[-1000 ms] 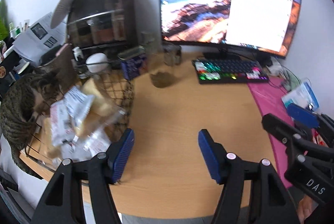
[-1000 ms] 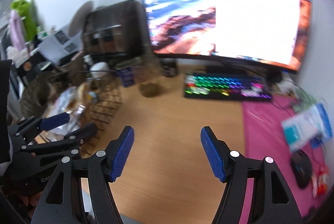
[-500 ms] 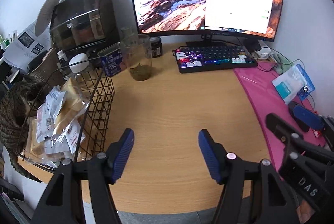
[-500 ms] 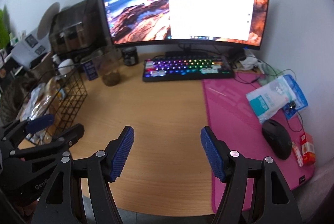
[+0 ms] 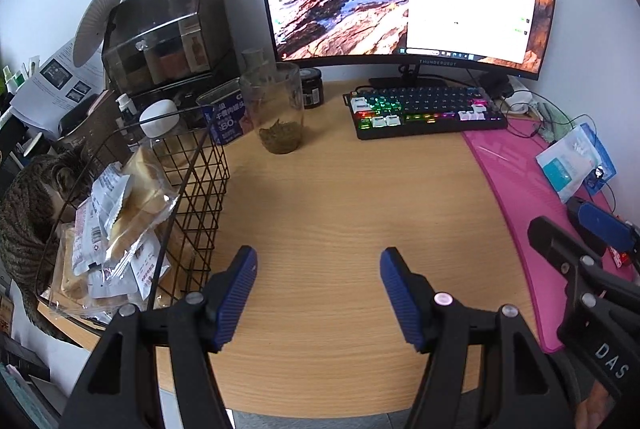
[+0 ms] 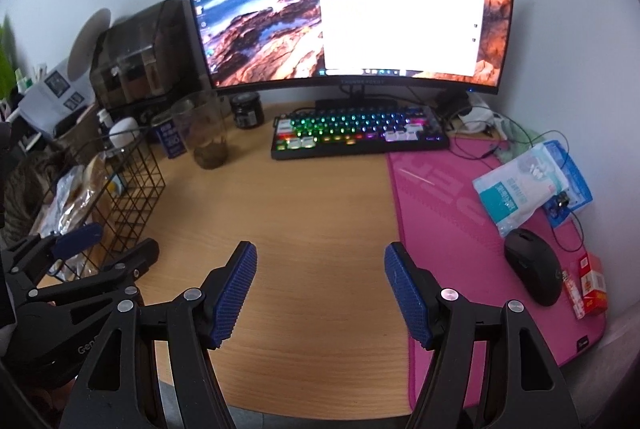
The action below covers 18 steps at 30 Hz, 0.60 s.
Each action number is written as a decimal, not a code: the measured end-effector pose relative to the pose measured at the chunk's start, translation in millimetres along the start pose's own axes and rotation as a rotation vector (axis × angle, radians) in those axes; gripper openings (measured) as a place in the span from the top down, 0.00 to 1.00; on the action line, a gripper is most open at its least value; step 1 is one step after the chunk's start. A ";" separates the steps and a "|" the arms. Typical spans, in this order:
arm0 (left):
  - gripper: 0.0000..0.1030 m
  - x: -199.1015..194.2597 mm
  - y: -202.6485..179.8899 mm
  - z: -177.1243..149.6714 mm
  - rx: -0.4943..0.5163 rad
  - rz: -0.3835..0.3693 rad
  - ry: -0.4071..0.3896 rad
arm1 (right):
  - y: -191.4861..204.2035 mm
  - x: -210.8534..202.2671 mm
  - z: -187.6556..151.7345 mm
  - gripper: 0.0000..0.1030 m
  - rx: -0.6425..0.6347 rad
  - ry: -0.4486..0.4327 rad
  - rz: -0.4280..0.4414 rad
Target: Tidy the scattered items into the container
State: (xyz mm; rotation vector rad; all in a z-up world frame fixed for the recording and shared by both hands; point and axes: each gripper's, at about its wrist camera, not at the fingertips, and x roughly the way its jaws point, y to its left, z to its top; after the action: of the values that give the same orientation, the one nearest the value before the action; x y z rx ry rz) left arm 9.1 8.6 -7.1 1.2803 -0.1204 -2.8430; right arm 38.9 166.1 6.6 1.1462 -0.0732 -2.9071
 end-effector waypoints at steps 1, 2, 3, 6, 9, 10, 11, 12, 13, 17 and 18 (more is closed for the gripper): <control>0.32 0.3 -0.1 0.2 0.001 0.000 0.000 | -0.1 0.0 0.0 0.35 0.001 0.000 0.003; 0.32 0.5 0.0 0.3 0.002 -0.001 0.001 | 0.2 0.0 0.1 0.35 0.001 0.000 0.004; 0.32 0.6 0.4 0.2 0.002 -0.002 0.001 | 0.8 0.1 0.2 0.35 -0.001 0.000 0.004; 0.32 0.4 0.9 0.6 0.000 -0.001 -0.002 | 1.8 -0.3 0.3 0.35 -0.004 -0.001 0.003; 0.32 0.2 1.7 1.1 -0.003 0.003 -0.006 | 2.3 0.2 0.7 0.35 -0.003 0.000 0.005; 0.32 0.2 1.9 1.1 -0.004 0.006 -0.006 | 2.3 0.7 0.6 0.35 -0.003 0.001 0.006; 0.32 0.4 2.2 1.2 -0.004 0.006 -0.006 | 2.4 1.1 0.6 0.35 -0.004 0.002 0.006; 0.32 0.5 2.2 1.2 -0.003 0.004 -0.006 | 2.2 1.1 0.5 0.35 -0.004 0.003 0.008; 0.32 0.5 2.1 1.3 -0.002 0.004 -0.006 | 1.7 0.9 0.3 0.35 -0.004 0.003 0.010; 0.32 -0.2 2.2 1.3 -0.004 0.000 -0.008 | 2.5 0.5 0.1 0.35 -0.006 0.004 0.018; 0.32 -0.5 2.2 1.5 -0.003 0.000 -0.009 | 2.7 0.4 -0.2 0.35 -0.008 0.004 0.020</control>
State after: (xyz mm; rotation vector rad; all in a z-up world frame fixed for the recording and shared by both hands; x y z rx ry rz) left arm 8.2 6.5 -5.6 1.2676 -0.1153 -2.8481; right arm 38.7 163.4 6.3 1.1438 -0.0731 -2.8848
